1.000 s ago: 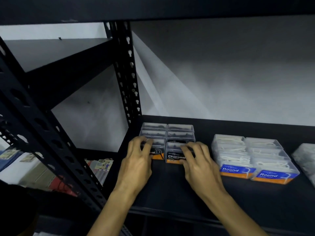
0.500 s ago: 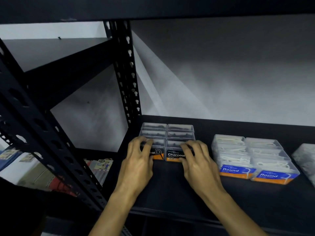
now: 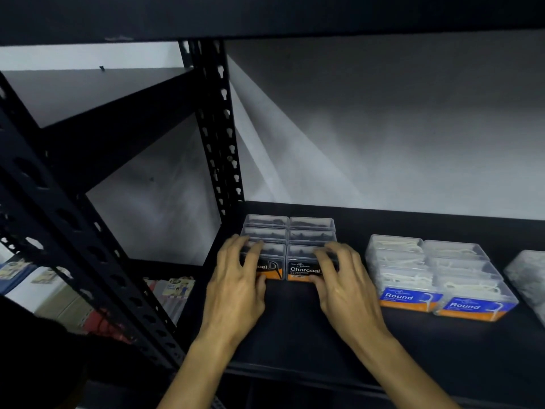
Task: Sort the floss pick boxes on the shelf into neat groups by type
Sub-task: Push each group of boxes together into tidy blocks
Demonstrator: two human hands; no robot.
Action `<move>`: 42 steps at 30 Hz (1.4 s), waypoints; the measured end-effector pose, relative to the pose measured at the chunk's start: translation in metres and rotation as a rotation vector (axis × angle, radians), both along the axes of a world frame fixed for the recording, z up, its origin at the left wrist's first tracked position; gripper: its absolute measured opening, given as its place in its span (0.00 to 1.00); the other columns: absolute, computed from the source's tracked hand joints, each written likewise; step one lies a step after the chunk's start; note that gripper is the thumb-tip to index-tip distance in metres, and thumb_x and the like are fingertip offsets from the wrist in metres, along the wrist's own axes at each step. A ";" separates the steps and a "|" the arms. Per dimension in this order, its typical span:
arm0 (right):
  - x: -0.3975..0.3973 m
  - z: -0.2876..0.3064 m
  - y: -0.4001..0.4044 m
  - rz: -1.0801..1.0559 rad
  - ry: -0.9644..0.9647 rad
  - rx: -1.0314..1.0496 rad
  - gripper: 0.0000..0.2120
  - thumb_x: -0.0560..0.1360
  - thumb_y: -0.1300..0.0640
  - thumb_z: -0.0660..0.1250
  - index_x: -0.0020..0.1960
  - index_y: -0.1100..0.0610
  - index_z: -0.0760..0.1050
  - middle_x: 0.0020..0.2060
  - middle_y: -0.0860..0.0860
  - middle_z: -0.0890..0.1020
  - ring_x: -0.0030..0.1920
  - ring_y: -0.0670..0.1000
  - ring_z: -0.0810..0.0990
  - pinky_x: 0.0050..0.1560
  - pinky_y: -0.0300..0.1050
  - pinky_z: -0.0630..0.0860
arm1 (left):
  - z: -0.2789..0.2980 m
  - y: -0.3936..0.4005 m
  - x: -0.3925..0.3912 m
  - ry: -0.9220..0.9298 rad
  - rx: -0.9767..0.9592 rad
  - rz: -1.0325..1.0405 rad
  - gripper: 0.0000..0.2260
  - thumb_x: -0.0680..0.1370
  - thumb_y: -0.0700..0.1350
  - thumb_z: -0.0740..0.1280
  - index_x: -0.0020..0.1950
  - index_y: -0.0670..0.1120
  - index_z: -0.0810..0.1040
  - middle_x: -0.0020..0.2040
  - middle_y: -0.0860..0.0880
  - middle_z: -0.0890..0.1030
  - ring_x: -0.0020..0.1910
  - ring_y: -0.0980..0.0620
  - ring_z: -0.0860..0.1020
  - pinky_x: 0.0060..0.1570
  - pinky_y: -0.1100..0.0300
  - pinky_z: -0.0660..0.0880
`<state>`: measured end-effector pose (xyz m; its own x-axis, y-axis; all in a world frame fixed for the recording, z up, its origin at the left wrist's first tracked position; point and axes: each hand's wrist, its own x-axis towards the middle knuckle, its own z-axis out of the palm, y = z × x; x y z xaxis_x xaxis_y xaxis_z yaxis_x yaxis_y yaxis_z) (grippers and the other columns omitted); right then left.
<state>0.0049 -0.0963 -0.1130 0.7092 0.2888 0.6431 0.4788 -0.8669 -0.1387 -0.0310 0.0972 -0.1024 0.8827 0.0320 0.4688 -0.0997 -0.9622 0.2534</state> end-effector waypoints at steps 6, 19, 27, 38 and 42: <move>-0.002 0.005 0.001 0.028 0.045 0.062 0.27 0.67 0.58 0.77 0.63 0.62 0.73 0.62 0.59 0.71 0.61 0.59 0.73 0.60 0.50 0.74 | 0.002 -0.001 -0.002 -0.015 -0.333 -0.028 0.42 0.70 0.40 0.76 0.78 0.48 0.56 0.76 0.49 0.61 0.76 0.51 0.59 0.67 0.58 0.64; 0.011 0.018 0.001 0.171 0.860 0.987 0.55 0.66 0.70 0.73 0.78 0.48 0.42 0.75 0.41 0.56 0.65 0.33 0.62 0.66 0.36 0.61 | 0.023 0.015 0.027 0.401 -0.827 0.006 0.58 0.57 0.53 0.75 0.80 0.57 0.46 0.76 0.56 0.67 0.72 0.52 0.69 0.71 0.48 0.68; 0.016 0.021 0.001 0.177 0.887 0.938 0.47 0.65 0.74 0.70 0.73 0.43 0.55 0.54 0.35 0.77 0.51 0.30 0.77 0.48 0.26 0.72 | 0.025 0.023 0.033 0.434 -0.866 -0.033 0.53 0.63 0.39 0.76 0.80 0.57 0.50 0.73 0.58 0.70 0.69 0.55 0.72 0.71 0.51 0.68; 0.019 0.019 0.000 0.205 0.855 0.947 0.41 0.66 0.72 0.70 0.65 0.36 0.62 0.55 0.38 0.79 0.54 0.34 0.77 0.50 0.27 0.72 | 0.025 0.018 0.032 0.413 -0.892 -0.021 0.40 0.68 0.31 0.76 0.76 0.53 0.65 0.57 0.62 0.78 0.58 0.59 0.77 0.60 0.62 0.72; 0.020 0.017 0.003 0.194 0.847 0.938 0.41 0.66 0.71 0.70 0.64 0.34 0.61 0.55 0.37 0.78 0.54 0.32 0.77 0.50 0.25 0.72 | 0.023 0.018 0.033 0.408 -0.923 -0.011 0.41 0.68 0.31 0.76 0.76 0.52 0.65 0.59 0.58 0.79 0.59 0.57 0.78 0.61 0.59 0.73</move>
<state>0.0246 -0.0936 -0.0960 0.9930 0.1156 0.0259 0.0485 -0.1978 -0.9790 0.0017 0.1153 -0.0797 0.9727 0.2203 -0.0734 0.1534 -0.3720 0.9155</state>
